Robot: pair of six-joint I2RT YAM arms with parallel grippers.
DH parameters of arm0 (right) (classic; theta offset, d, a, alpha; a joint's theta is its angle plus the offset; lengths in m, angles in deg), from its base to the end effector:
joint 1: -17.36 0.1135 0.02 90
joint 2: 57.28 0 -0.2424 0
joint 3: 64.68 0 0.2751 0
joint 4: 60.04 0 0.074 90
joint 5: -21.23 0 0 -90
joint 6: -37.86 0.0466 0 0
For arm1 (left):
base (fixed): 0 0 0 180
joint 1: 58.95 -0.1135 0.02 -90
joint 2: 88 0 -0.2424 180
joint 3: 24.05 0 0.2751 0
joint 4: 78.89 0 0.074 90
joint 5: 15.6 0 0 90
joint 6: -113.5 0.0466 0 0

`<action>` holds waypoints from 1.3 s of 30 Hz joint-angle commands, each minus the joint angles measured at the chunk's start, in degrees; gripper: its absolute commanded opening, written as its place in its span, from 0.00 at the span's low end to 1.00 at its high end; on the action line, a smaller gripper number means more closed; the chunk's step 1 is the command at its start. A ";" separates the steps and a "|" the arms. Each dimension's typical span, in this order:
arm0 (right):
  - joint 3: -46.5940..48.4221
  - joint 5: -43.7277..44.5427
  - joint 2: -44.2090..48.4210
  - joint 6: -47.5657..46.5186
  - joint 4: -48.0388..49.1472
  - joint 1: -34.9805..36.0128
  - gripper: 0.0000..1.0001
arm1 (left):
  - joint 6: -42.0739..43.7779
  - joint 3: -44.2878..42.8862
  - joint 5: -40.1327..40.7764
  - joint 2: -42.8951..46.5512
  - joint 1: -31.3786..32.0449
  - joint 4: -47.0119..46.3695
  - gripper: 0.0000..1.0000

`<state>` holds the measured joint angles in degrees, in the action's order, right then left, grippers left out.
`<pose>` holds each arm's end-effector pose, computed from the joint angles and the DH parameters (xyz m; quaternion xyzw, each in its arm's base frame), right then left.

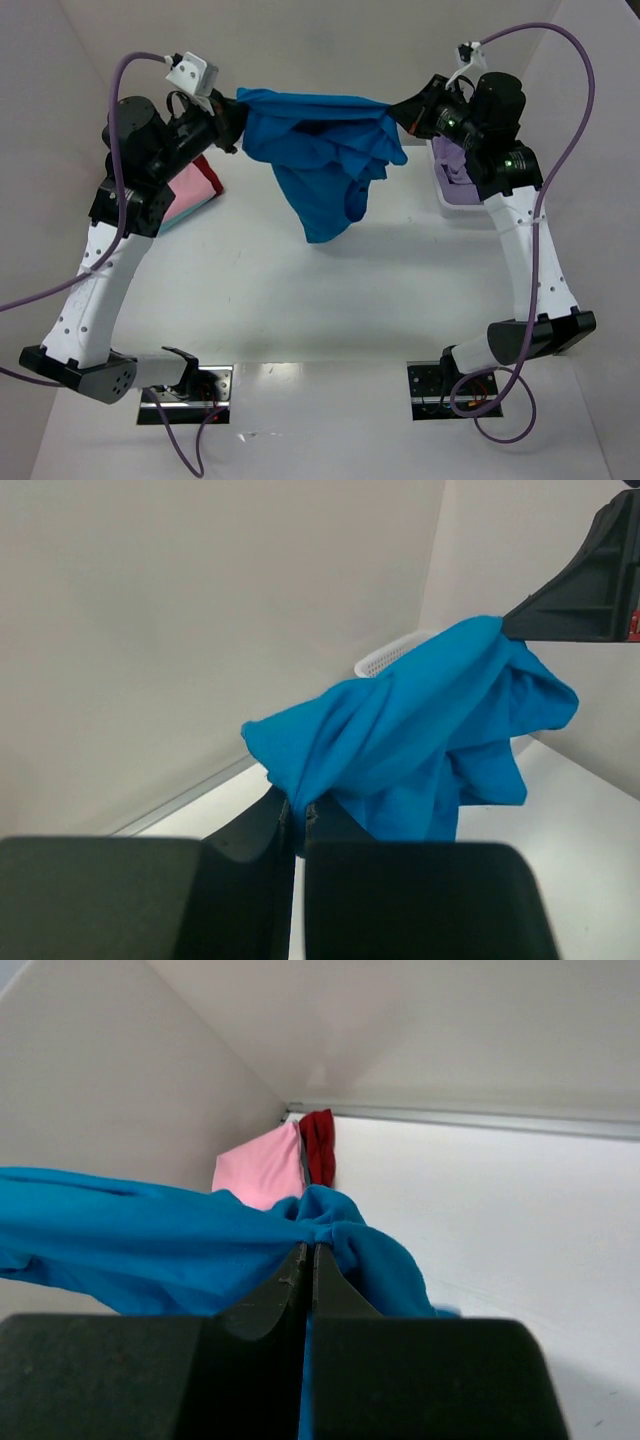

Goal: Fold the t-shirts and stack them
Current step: Flatten out the tshirt

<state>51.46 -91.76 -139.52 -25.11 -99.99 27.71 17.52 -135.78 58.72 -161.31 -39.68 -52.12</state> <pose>0.3232 0.0775 0.4948 -0.0262 0.7402 0.3504 0.5734 0.2624 -0.1051 0.5406 0.1774 0.6093 -0.2519 0.7306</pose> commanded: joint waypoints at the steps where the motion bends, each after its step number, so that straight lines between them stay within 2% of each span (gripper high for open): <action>1: 4.03 7.16 -0.64 -3.55 3.35 -2.18 0.00 | 0.88 -5.19 5.13 0.11 -0.99 -3.36 0.00; 7: 13.33 8.13 -0.39 -4.79 1.43 -2.18 0.00 | -3.51 -12.04 5.14 -1.31 -0.99 -0.03 0.00; 12: 9.83 12.51 -0.98 -6.28 4.25 -2.18 0.00 | -4.66 -9.06 0.14 -4.27 -0.99 -1.52 0.00; 15: 14.13 9.11 -3.98 -6.81 0.81 -2.18 0.00 | -4.66 -15.55 -3.30 -10.61 -0.29 10.12 0.00; 16: 14.14 5.96 -3.37 -5.94 2.20 -2.18 0.00 | -3.87 -15.56 -3.30 -10.62 0.41 11.04 0.00; 17: 13.44 7.15 0.20 -5.06 5.18 -2.18 0.00 | -3.87 -15.57 -1.13 -8.09 0.42 11.57 0.00; 20: 14.22 10.93 2.42 -4.44 6.69 -2.18 0.00 | -3.26 -13.64 0.39 -3.52 0.95 13.24 0.00; 21: 12.49 10.94 3.48 -4.44 8.87 -2.18 0.00 | -2.55 -8.24 -0.22 -2.80 0.95 13.25 0.00; 24: 9.30 7.09 1.39 -3.91 11.09 -2.18 0.00 | -4.65 -2.57 -4.61 -5.16 0.95 13.41 0.00; 25: 9.30 0.72 -1.23 -3.39 9.18 -2.18 0.02 | -6.31 -0.30 -7.84 -6.65 1.47 14.03 0.00; 26: 7.65 -1.52 -2.13 -2.69 9.16 -2.18 0.10 | -7.02 2.08 -9.79 -6.66 1.48 14.04 0.00; 30: 1.24 -2.78 -1.09 -1.98 10.92 -2.18 0.30 | -6.33 5.26 -8.23 -2.63 1.48 11.32 0.00; 32: 0.08 -2.07 -0.47 -2.50 10.92 -2.18 0.30 | -6.33 3.25 -7.17 -2.62 1.48 12.54 0.00; 35: -1.24 -6.09 -0.47 -3.20 12.14 -2.18 0.31 | -6.32 0.35 -9.01 -3.14 1.48 13.42 0.00; 36: -1.24 -7.15 -0.47 -3.73 12.15 -2.18 0.22 | -6.33 -0.44 -9.01 -3.75 1.48 13.42 0.00; 37: -1.76 -7.16 -0.99 -3.74 11.63 -2.18 0.07 | -6.33 -2.10 -10.67 -4.46 1.48 13.42 0.00; 38: -3.25 -7.16 -1.00 -2.95 11.62 -2.18 0.05 | -6.33 -4.12 -10.68 -5.33 1.48 13.42 0.00; 39: -4.40 -7.86 -0.30 -2.94 11.62 -2.18 0.15 | -6.33 -5.36 -11.38 -5.95 1.48 13.95 0.00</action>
<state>49.37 -96.39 -141.42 -27.76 -92.25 25.94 12.37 -134.12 50.85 -166.74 -38.06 -34.48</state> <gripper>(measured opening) 0.074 0.022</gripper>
